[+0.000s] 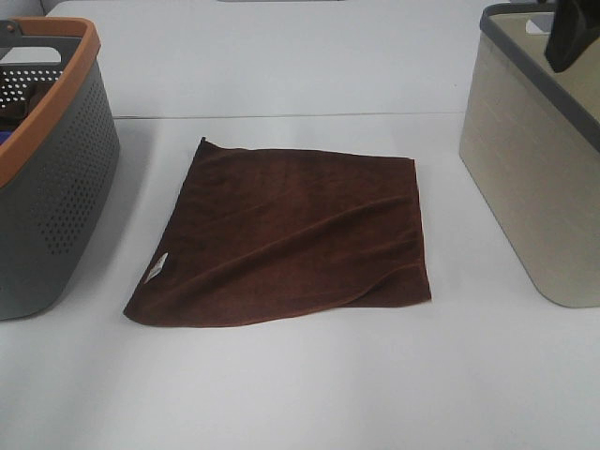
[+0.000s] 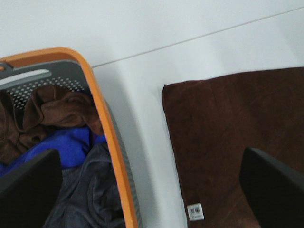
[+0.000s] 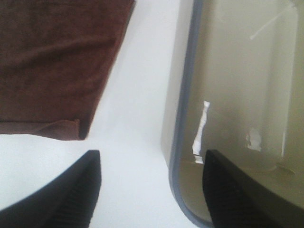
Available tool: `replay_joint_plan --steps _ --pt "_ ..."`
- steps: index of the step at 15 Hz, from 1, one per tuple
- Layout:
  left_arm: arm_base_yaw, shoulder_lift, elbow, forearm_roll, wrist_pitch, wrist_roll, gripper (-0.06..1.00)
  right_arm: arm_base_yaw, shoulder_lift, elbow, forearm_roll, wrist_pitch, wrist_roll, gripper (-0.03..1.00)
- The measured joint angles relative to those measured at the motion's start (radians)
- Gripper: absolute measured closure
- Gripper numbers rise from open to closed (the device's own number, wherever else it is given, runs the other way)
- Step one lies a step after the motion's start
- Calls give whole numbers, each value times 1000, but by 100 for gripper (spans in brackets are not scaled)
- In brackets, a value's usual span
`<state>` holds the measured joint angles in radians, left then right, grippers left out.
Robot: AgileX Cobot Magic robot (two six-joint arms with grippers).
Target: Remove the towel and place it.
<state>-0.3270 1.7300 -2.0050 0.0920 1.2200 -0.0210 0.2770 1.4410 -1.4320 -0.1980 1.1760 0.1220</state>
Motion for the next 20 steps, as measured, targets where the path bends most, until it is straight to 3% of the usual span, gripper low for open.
replay_joint_plan --steps 1,2,3,4,10,13,15,20 --pt "3 -61 84 8 0 -1 -2 0 -36 38 -21 12 4 38" --pt "3 -210 293 25 1 -22 -2 0 -127 144 -35 24 16 38" --pt "3 -210 293 25 1 -22 -2 0 -127 144 -35 24 16 38" --pt "3 -370 496 17 -4 -60 -2 0 -217 283 -36 24 35 38" --pt "3 -892 1169 -43 -170 -90 -2 0 -533 661 14 -22 52 38" --pt "3 -1101 1334 -44 -178 -84 -2 0 -768 843 31 -22 52 38" --pt "3 -1285 1426 -53 -146 -66 -2 0 -951 885 38 -19 52 38" --pt "3 -1710 1454 -158 -47 52 -2 0 -1394 888 119 -19 -41 38"
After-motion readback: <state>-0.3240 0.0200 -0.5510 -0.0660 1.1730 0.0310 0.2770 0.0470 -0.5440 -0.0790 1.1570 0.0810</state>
